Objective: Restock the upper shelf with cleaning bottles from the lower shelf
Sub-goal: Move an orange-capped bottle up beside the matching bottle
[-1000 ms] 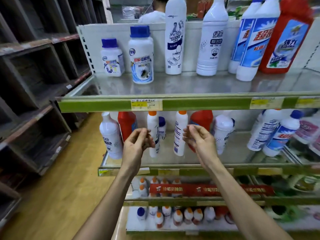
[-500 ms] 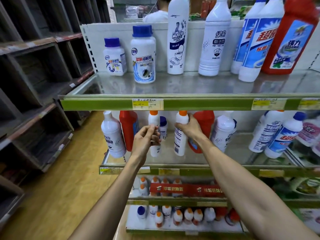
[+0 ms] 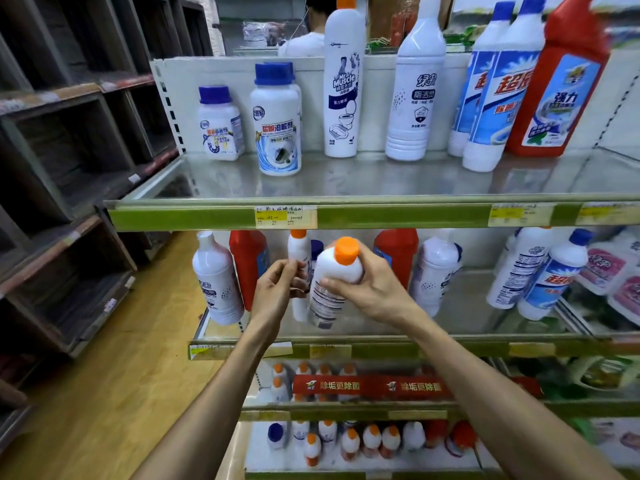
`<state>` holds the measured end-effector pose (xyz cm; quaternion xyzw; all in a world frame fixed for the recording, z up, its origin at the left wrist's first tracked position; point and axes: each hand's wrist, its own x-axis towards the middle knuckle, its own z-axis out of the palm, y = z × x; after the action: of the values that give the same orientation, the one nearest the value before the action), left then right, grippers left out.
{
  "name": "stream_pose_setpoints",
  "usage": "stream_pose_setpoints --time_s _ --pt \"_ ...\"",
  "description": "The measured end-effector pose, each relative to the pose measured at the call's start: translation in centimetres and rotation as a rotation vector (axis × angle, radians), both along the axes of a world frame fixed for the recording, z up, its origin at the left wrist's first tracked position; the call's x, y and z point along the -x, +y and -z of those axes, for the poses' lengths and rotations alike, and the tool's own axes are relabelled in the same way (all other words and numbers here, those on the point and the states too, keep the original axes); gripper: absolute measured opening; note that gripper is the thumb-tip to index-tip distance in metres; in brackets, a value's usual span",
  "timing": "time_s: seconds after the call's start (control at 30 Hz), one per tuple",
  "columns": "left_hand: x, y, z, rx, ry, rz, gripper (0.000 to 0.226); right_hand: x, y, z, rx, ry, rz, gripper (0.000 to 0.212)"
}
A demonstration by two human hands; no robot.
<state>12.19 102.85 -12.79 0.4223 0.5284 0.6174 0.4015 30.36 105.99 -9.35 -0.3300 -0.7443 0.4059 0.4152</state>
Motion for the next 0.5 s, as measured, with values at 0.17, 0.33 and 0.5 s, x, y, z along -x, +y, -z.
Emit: stream_pose_setpoints --time_s 0.17,0.33,0.5 --pt "-2.1 -0.7 -2.5 -0.009 0.016 0.050 0.034 0.4 -0.1 -8.3 -0.034 0.326 0.072 0.037" --pt "-4.2 -2.1 -6.3 -0.038 -0.014 0.153 0.048 1.2 1.6 -13.1 0.049 0.509 0.118 0.034" --pt "-5.2 -2.4 -8.2 0.009 -0.119 0.123 0.061 1.7 1.2 -15.1 0.100 0.602 0.059 0.025"
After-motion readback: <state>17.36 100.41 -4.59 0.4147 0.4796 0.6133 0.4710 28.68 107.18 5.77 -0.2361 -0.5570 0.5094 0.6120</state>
